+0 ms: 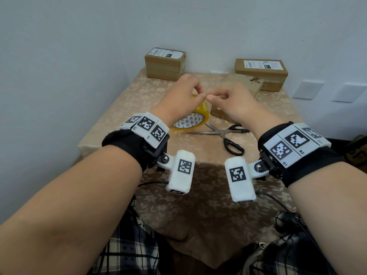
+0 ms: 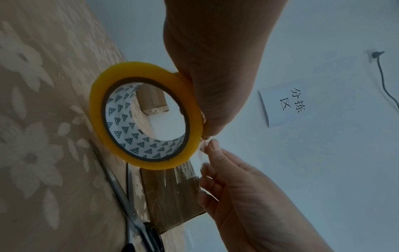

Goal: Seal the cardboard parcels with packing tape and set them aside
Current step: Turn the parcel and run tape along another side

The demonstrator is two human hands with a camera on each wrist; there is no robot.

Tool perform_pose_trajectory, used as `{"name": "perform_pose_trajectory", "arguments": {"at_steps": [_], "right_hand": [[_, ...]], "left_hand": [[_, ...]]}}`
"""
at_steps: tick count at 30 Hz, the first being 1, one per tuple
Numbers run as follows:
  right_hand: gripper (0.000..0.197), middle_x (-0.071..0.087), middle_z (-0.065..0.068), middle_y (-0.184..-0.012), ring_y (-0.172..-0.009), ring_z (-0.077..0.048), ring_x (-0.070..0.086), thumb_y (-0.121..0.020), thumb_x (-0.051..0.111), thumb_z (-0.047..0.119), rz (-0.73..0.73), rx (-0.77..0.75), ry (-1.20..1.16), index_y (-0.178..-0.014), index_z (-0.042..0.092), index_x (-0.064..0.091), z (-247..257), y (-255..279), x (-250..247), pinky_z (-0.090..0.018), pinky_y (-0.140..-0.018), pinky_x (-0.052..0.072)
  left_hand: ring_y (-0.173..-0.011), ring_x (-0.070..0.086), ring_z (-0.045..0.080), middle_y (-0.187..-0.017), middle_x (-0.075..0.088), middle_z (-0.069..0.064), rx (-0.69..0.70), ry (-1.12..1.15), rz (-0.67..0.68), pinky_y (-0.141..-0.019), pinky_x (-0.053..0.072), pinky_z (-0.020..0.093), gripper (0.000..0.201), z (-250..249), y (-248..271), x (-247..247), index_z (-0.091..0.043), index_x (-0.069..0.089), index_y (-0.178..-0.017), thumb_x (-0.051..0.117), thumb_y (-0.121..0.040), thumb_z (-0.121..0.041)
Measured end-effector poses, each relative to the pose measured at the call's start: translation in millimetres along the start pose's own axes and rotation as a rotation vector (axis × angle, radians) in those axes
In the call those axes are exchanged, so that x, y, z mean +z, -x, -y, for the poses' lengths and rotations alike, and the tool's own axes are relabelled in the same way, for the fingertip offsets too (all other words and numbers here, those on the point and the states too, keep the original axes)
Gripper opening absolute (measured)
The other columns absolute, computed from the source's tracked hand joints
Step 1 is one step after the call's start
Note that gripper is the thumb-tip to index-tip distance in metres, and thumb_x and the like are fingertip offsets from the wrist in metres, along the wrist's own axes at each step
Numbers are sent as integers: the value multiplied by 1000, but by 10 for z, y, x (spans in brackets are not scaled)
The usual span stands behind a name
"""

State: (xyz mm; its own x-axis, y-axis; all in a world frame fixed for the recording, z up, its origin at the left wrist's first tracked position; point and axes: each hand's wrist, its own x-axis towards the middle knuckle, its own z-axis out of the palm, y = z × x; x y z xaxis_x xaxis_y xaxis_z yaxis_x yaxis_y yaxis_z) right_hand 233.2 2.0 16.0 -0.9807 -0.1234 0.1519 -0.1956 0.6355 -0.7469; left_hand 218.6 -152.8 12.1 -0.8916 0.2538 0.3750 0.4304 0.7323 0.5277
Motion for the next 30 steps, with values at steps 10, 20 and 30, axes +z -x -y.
{"name": "perform_pose_trajectory", "arguments": {"at_steps": [10, 20, 30], "right_hand": [[17, 61, 1, -76, -65, -6, 54, -96, 56, 23, -50, 144, -318, -91, 9, 64, -64, -28, -30, -13, -57, 47], [14, 63, -5, -71, -59, -11, 58, -93, 52, -1, -52, 170, -444, -92, 13, 54, -53, -26, -31, -16, -53, 48], [17, 61, -4, -68, -59, -9, 55, -93, 53, 3, -35, 211, -435, -80, 9, 64, -24, -56, 13, -18, -56, 47]], "left_hand": [[-97, 42, 5, -105, 46, -5, 41, 14, 25, -74, 26, 12, 5, -9, 22, -4, -18, 57, -89, 57, -91, -23], [-95, 42, 5, -103, 45, -4, 20, 53, 33, -75, 28, 14, 4, -14, 13, -9, -18, 57, -88, 58, -90, -20], [-96, 42, 6, -105, 45, -5, -40, 27, 14, -79, 29, 16, 8, 11, -23, -15, -16, 60, -90, 58, -90, -24]]}}
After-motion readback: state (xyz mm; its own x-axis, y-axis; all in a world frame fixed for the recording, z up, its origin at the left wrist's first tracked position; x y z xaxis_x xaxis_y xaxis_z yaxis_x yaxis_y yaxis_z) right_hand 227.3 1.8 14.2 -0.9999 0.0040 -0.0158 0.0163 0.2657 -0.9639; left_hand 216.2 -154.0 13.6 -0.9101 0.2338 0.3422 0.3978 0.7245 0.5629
